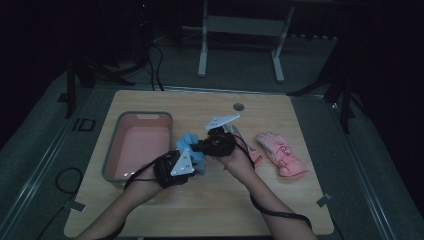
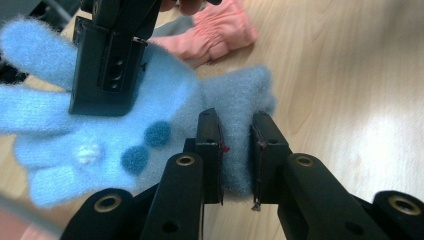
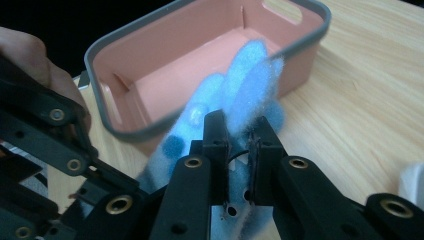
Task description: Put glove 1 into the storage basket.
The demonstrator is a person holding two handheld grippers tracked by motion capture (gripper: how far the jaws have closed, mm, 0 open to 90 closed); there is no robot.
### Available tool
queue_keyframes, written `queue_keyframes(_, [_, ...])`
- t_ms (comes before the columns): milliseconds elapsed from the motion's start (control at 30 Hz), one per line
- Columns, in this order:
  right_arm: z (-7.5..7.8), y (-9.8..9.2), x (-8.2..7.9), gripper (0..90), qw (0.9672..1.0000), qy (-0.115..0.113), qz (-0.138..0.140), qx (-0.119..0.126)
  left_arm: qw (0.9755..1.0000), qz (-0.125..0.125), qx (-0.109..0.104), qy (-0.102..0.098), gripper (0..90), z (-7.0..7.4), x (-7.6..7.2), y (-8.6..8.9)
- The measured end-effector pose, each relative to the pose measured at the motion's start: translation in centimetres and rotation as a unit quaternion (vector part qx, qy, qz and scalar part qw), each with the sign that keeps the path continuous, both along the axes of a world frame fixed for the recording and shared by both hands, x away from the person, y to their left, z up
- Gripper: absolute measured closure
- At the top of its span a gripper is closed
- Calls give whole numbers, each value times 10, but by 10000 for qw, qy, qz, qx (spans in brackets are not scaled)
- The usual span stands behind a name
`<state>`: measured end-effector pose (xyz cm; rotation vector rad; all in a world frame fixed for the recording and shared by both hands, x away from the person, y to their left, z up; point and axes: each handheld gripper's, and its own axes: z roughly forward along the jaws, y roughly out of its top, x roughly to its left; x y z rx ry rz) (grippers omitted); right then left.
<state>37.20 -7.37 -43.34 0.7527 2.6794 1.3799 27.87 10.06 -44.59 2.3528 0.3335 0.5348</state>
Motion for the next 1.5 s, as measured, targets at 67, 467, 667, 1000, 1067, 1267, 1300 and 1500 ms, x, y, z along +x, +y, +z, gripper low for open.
queue_keyframes(67, [3, 10, 3, 814, 10000, 10, 45, 41, 9999, 135, 18, -5, 781, 4, 1, 13])
queue_keyframes(467, [9, 84, 22, 814, 9995, -16, 330, 8, 9979, 599, 235, -74, 781, 6, 9, 70])
queue_keyframes(667, [2, 120, 29, 814, 9990, 45, 434, 16, 9963, 753, 385, -144, 780, -1, 10, 101])
queue_keyframes(1000, [-18, 147, 36, 813, 9986, 165, 491, -50, 9953, 737, 601, 152, 780, -21, 19, 126])
queue_keyframes(1067, [-29, 151, 39, 812, 9988, 174, 419, -172, 9947, 722, 704, 225, 780, -26, 23, 126])
queue_keyframes(1267, [-43, 155, 45, 810, 9978, 196, 380, -504, 9919, 730, 873, 558, 779, -33, 36, 120])
queue_keyframes(1300, [-45, 155, 47, 810, 9976, 255, 371, -523, 9914, 729, 912, 593, 779, -34, 38, 119])
queue_keyframes(1500, [-53, 159, 58, 763, 9958, 518, 218, -723, 9883, 672, 1155, 739, 777, -38, 49, 112])
